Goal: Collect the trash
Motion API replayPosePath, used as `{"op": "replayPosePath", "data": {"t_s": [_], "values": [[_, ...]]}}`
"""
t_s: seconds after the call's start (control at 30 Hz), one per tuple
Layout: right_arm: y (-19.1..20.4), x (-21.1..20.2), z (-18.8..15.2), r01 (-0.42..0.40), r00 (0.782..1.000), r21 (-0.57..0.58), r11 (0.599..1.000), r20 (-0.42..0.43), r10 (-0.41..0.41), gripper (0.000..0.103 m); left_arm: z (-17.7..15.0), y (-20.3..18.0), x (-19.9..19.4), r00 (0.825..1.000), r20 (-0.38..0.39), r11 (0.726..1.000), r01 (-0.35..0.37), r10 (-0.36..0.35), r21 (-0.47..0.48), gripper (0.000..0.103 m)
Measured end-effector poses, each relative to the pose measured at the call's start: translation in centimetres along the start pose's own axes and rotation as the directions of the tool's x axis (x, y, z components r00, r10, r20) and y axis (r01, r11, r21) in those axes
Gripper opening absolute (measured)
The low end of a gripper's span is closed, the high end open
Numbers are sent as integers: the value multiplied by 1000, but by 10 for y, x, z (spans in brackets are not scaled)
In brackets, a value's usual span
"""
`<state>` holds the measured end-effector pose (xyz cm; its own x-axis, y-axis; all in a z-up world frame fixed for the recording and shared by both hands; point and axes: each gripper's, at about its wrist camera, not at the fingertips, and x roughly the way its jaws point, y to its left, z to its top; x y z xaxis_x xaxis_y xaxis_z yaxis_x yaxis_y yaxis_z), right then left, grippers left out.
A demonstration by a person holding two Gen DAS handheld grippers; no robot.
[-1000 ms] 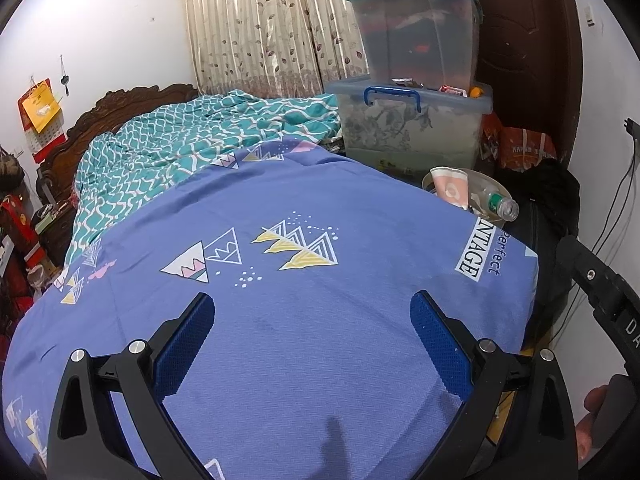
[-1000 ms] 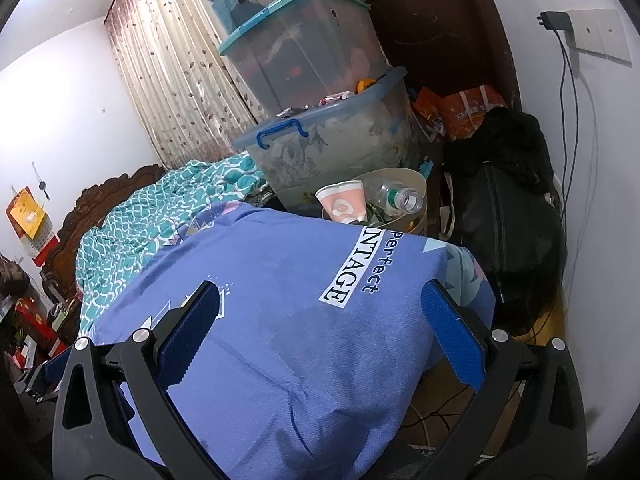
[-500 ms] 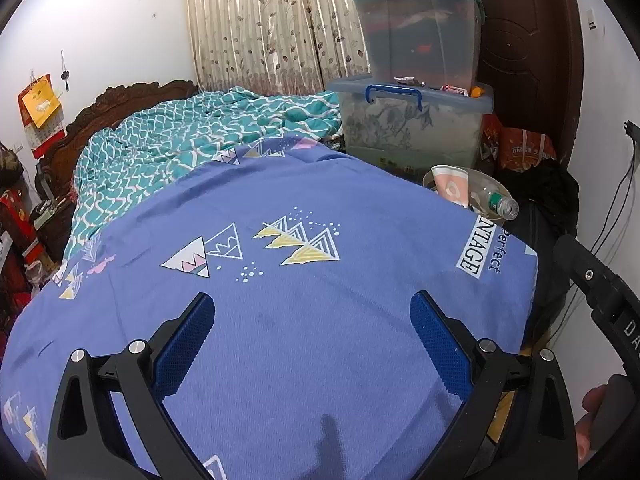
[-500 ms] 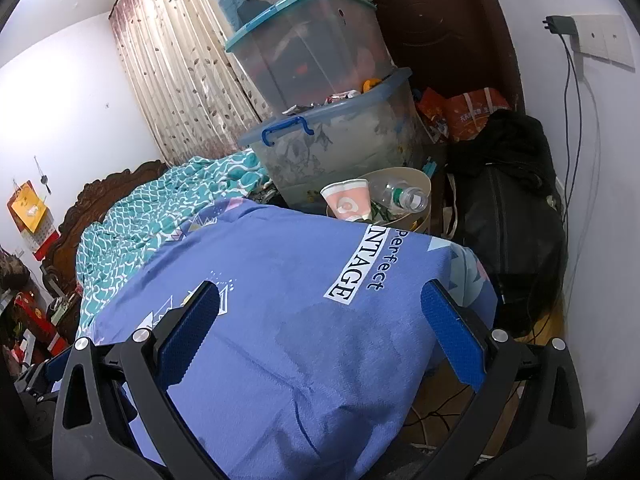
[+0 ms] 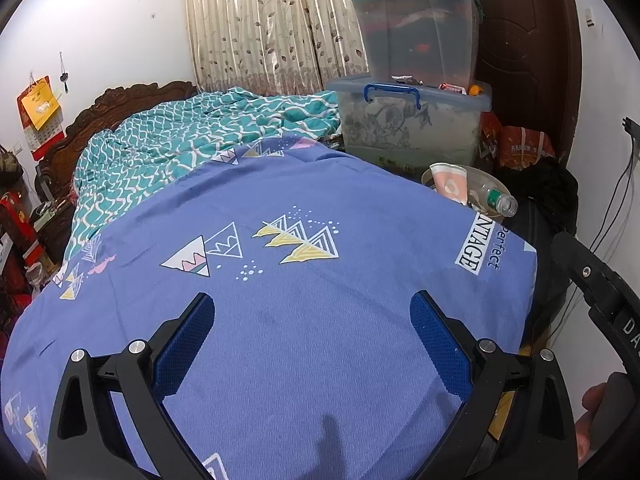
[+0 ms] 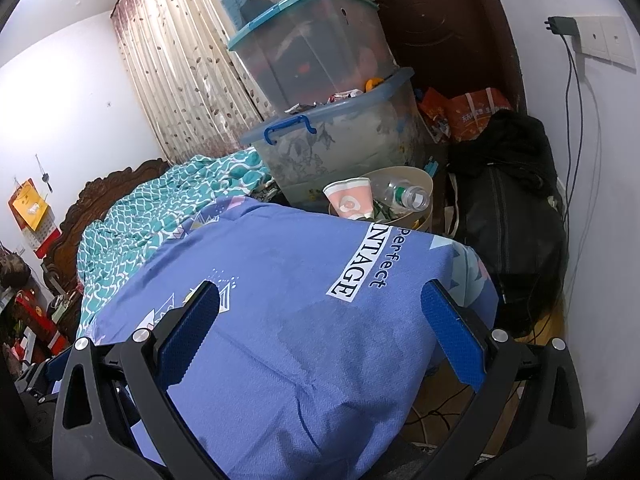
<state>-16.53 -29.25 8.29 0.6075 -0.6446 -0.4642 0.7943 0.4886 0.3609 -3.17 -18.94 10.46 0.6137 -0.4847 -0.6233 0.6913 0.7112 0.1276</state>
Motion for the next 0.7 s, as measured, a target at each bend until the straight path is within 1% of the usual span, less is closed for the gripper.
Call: {"op": "replayPosePath", "data": {"t_s": [0.7], "values": [[1,4,-4,-4,1000,-2,1000,-11,4,100,-8,0,7,1000,-31,1000,-4,5,17,94]]}}
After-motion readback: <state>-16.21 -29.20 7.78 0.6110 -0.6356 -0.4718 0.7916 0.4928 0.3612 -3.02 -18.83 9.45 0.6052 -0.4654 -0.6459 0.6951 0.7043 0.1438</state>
